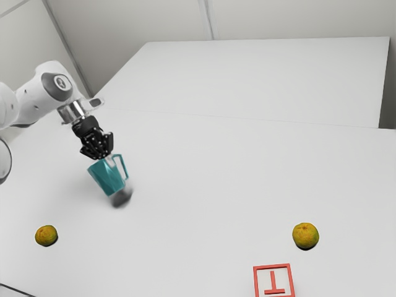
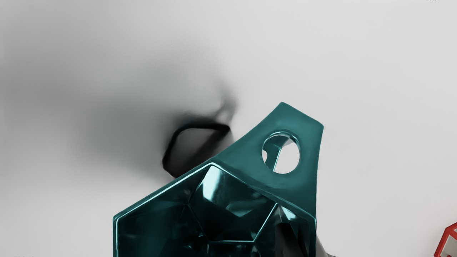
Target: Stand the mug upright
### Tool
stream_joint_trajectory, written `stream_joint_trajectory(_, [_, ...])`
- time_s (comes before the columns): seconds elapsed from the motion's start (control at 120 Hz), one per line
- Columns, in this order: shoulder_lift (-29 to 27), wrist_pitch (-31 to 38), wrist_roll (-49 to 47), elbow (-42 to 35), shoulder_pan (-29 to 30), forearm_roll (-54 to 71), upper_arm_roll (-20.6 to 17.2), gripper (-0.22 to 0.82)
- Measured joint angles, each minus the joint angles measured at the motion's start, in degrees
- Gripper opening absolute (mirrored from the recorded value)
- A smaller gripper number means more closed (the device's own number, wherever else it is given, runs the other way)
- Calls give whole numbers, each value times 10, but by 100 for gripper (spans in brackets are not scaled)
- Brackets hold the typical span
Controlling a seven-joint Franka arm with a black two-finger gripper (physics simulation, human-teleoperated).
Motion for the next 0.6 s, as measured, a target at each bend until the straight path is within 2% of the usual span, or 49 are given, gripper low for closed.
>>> stream_joint_trajectory(0.167, [-41,61,-31,-22,-45,92,-27,-18])
stream_joint_trajectory(0.333, [-91,142,-74,-95,-69,140,-53,-18])
stream_joint_trajectory(0.6, [-100,228,-163,-146,-82,157,-86,-18])
